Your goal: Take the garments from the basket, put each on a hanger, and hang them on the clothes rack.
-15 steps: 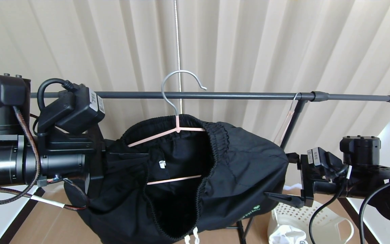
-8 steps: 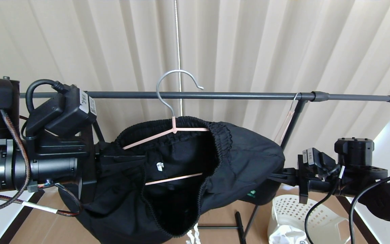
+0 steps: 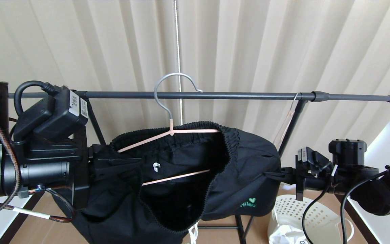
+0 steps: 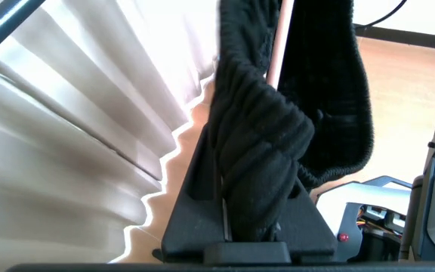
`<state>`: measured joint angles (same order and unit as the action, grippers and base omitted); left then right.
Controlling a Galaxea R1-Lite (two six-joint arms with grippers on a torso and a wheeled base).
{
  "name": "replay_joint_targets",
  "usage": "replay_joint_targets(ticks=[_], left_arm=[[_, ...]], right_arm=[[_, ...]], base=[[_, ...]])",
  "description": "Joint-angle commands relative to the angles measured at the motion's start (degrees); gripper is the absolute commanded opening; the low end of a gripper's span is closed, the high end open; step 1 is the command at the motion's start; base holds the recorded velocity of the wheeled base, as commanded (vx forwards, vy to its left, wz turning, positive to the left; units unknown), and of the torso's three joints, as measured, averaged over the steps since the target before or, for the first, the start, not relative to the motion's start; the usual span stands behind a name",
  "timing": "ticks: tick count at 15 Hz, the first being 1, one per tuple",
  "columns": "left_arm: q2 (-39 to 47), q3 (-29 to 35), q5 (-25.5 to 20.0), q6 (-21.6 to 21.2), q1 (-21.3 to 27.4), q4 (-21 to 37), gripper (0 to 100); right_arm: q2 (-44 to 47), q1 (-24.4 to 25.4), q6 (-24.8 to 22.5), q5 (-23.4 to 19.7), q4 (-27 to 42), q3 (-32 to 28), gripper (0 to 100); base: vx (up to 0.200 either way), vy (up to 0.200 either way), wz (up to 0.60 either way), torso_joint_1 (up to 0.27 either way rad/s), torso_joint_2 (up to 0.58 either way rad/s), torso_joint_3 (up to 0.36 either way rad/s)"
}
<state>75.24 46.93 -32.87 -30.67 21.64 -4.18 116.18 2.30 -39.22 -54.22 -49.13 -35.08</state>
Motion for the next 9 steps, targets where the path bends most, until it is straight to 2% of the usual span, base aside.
replay_joint_targets(ticks=[1,9], left_arm=[[-0.2,-0.1,0.0,0.0,0.0,0.0,0],[-0.4,-0.4,-0.1,0.0,-0.9,0.0,0]], right_arm=[[1.4,-0.2,0.2,0.2,0.0,-0.4,0],[2.6,0.0,0.2,2.1,-0.1,-0.6,0]], base=[[0.000,0.000,0.00,0.000,0.00,0.000],[0.000,0.000,0.00,0.000,0.00,0.000]])
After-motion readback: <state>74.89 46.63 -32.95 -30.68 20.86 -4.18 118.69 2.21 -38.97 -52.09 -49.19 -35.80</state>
